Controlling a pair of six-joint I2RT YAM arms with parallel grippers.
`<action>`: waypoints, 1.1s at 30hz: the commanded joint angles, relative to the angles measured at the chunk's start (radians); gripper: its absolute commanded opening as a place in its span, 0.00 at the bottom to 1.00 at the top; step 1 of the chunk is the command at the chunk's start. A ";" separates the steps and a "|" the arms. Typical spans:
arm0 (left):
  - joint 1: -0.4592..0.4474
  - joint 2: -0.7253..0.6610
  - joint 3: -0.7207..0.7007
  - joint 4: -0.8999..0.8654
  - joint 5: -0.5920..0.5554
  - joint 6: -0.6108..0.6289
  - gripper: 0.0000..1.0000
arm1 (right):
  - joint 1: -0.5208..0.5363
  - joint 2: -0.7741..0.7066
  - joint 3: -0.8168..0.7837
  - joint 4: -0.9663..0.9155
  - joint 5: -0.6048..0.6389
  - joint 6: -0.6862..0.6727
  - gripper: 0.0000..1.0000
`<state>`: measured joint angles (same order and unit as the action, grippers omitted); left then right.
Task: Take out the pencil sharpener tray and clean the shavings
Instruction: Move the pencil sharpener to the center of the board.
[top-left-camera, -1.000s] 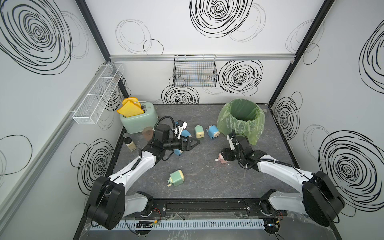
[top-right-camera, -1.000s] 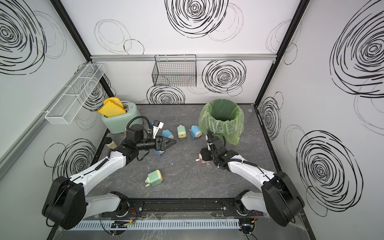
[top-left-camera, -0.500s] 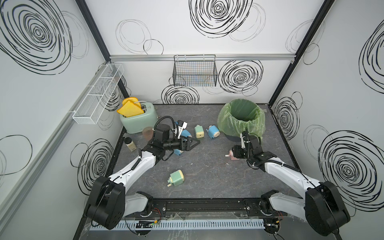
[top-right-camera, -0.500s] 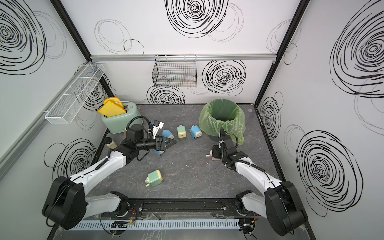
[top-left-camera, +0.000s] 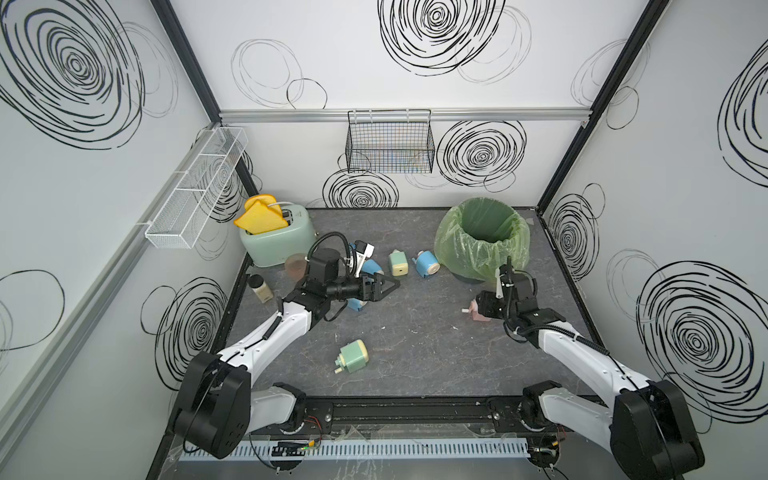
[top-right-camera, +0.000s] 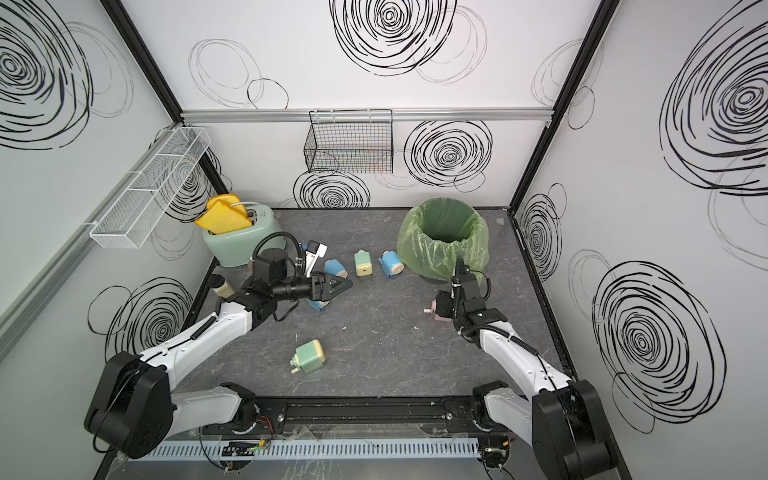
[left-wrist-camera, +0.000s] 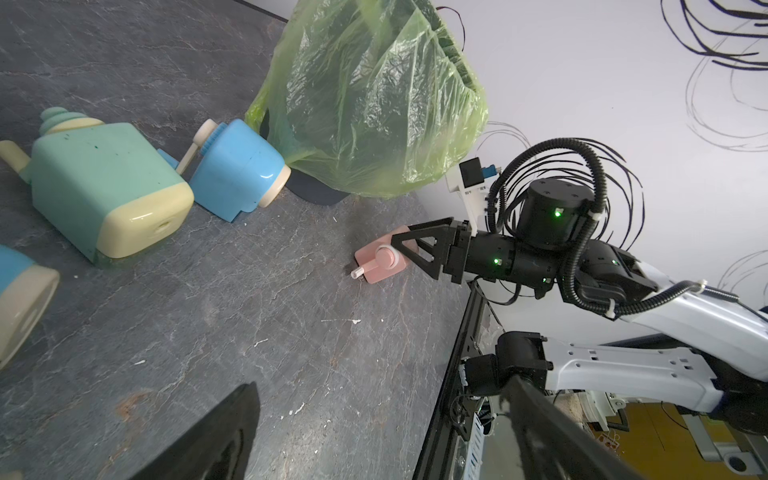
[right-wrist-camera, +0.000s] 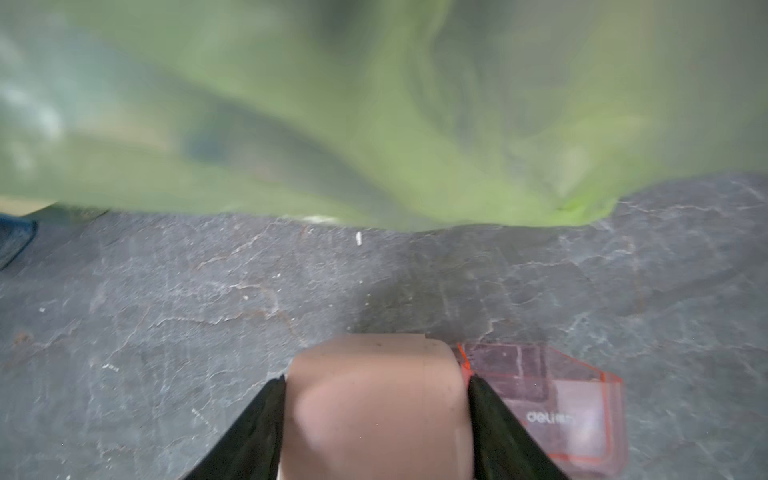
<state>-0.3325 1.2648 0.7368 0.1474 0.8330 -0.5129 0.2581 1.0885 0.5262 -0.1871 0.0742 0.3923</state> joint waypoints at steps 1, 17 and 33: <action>0.011 -0.004 0.015 0.023 0.013 0.011 0.97 | -0.049 0.003 -0.002 -0.022 -0.020 -0.034 0.49; 0.022 0.012 0.010 0.035 0.015 0.006 0.97 | -0.168 -0.023 0.098 -0.077 -0.119 -0.138 0.84; 0.024 0.013 0.006 0.043 0.018 0.002 0.97 | -0.520 -0.068 0.123 -0.097 -0.220 -0.124 0.99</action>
<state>-0.3183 1.2705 0.7368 0.1471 0.8337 -0.5129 -0.2119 1.0084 0.6434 -0.2916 -0.0864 0.2653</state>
